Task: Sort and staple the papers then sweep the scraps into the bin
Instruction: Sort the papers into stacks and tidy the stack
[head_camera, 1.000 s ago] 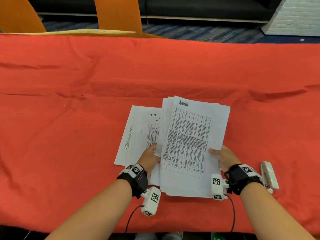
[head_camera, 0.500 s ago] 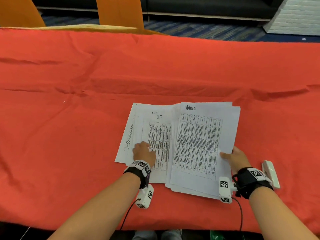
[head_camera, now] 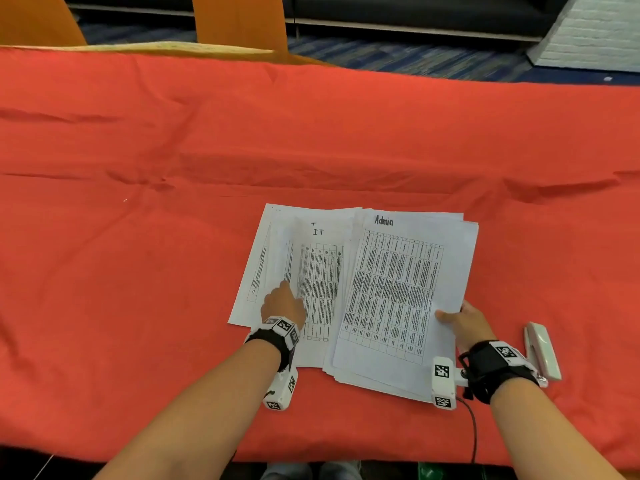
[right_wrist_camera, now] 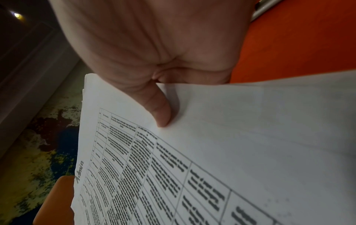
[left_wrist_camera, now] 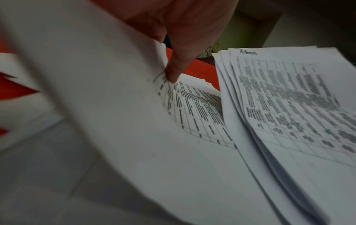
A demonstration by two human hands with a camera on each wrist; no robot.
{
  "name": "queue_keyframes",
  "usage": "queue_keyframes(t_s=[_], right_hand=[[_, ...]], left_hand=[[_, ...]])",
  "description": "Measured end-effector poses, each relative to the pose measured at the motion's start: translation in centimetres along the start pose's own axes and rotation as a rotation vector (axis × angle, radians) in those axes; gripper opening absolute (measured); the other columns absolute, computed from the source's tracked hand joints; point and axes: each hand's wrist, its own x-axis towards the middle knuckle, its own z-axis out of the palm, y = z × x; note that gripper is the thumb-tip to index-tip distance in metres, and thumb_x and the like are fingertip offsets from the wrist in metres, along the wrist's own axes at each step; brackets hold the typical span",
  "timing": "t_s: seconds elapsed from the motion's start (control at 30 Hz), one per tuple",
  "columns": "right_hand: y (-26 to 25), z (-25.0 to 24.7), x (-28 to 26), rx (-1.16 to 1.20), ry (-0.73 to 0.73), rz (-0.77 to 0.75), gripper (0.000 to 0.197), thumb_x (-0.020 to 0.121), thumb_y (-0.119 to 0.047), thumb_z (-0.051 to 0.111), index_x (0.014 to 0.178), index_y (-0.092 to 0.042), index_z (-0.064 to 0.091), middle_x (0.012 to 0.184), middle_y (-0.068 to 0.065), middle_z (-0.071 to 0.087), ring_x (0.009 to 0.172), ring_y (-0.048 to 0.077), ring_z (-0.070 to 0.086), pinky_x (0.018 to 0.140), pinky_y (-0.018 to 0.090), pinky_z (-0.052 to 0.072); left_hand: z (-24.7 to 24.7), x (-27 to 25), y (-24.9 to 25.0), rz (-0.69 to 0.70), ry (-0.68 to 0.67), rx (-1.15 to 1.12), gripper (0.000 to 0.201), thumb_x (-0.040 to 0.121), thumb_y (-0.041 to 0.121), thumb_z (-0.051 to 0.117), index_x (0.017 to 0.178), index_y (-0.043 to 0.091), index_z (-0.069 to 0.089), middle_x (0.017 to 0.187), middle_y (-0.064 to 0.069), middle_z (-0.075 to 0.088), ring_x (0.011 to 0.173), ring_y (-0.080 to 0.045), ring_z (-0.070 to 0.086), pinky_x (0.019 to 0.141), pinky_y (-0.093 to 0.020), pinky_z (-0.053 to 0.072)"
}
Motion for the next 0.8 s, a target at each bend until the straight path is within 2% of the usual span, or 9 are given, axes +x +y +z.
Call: queue_keyframes(t_s=[0.13,0.23,0.3,0.5,0.57,0.6,0.67,0.73,0.8], right_hand=[[0.0,0.4,0.1,0.017,-0.006,0.008,0.045,0.087,0.007,0.057,0.130,-0.007,0.056,0.123,0.016,0.064,0.111,0.036,0.061,0.101,0.052,0.045],[0.0,0.7,0.2,0.033,-0.014,0.015,0.045,0.086,0.008,0.058,0.128,-0.007,0.057,0.124,0.017,0.064,0.110,0.036,0.061,0.101,0.054,0.044],[0.0,0.8,0.1,0.036,-0.017,0.018,0.044,0.086,0.009,0.057,0.127,-0.006,0.057,0.123,0.016,0.063,0.110,0.037,0.061,0.102,0.054,0.044],[0.0,0.8,0.1,0.056,-0.027,0.021,0.043,0.085,0.009,0.057,0.122,-0.011,0.060,0.122,0.016,0.064,0.108,0.036,0.062,0.101,0.053,0.045],[0.0,0.9,-0.1,0.077,-0.027,0.029,0.048,0.085,0.012,0.054,0.129,-0.007,0.056,0.120,0.017,0.064,0.108,0.036,0.062,0.100,0.052,0.045],[0.1,0.9,-0.1,0.084,-0.029,0.030,0.049,0.086,0.012,0.054,0.131,-0.006,0.055,0.121,0.017,0.064,0.107,0.036,0.062,0.100,0.052,0.045],[0.0,1.0,-0.3,0.086,-0.029,0.029,0.049,0.086,0.012,0.054,0.131,-0.006,0.055,0.122,0.017,0.064,0.108,0.036,0.062,0.101,0.053,0.045],[-0.2,1.0,-0.5,0.088,-0.037,0.034,0.048,0.086,0.011,0.055,0.131,-0.006,0.055,0.124,0.017,0.063,0.110,0.036,0.061,0.101,0.052,0.045],[-0.7,0.9,-1.0,0.121,-0.050,0.038,0.047,0.087,0.011,0.054,0.131,-0.004,0.054,0.123,0.017,0.062,0.112,0.036,0.060,0.099,0.049,0.046]], left_hand=[[0.2,-0.9,0.0,0.060,0.110,-0.015,0.041,0.093,0.023,0.052,0.132,0.011,0.048,0.135,-0.012,0.039,0.124,-0.027,0.038,0.094,-0.034,0.040],[0.2,-0.6,-0.2,0.004,0.058,-0.060,0.047,0.091,0.016,0.055,0.137,0.011,0.046,0.145,-0.014,0.027,0.131,-0.029,0.032,0.101,-0.035,0.038],[0.2,-0.4,-0.3,-0.015,0.018,-0.044,0.048,0.089,0.013,0.056,0.136,0.011,0.046,0.143,-0.015,0.029,0.130,-0.030,0.033,0.102,-0.035,0.038],[-0.2,-0.6,-0.2,0.003,-0.003,0.061,0.047,0.086,0.016,0.058,0.132,0.013,0.049,0.127,-0.014,0.042,0.112,-0.028,0.048,0.092,-0.035,0.043],[-0.3,-0.8,0.0,0.035,-0.004,-0.040,0.044,0.085,0.004,0.053,0.128,0.011,0.049,0.123,-0.013,0.044,0.091,-0.026,0.056,0.077,-0.032,0.048],[-0.3,-1.0,0.0,0.058,0.002,-0.115,0.041,0.084,-0.004,0.049,0.123,0.009,0.048,0.120,-0.014,0.046,0.078,-0.022,0.054,0.065,-0.029,0.045],[-0.5,-1.4,0.2,0.083,0.033,-0.258,0.041,0.083,-0.011,0.046,0.119,0.008,0.041,0.116,-0.012,0.050,0.071,-0.019,0.049,0.051,-0.024,0.036],[-1.0,-1.9,0.4,0.062,0.011,-0.409,0.053,0.084,-0.010,0.048,0.129,0.012,0.030,0.114,-0.007,0.052,0.074,-0.023,0.056,0.054,-0.027,0.045],[-1.7,-2.1,0.6,-0.002,-0.046,-0.542,0.063,0.085,-0.008,0.053,0.137,0.014,0.026,0.119,-0.013,0.057,0.087,-0.027,0.061,0.074,-0.034,0.054]])
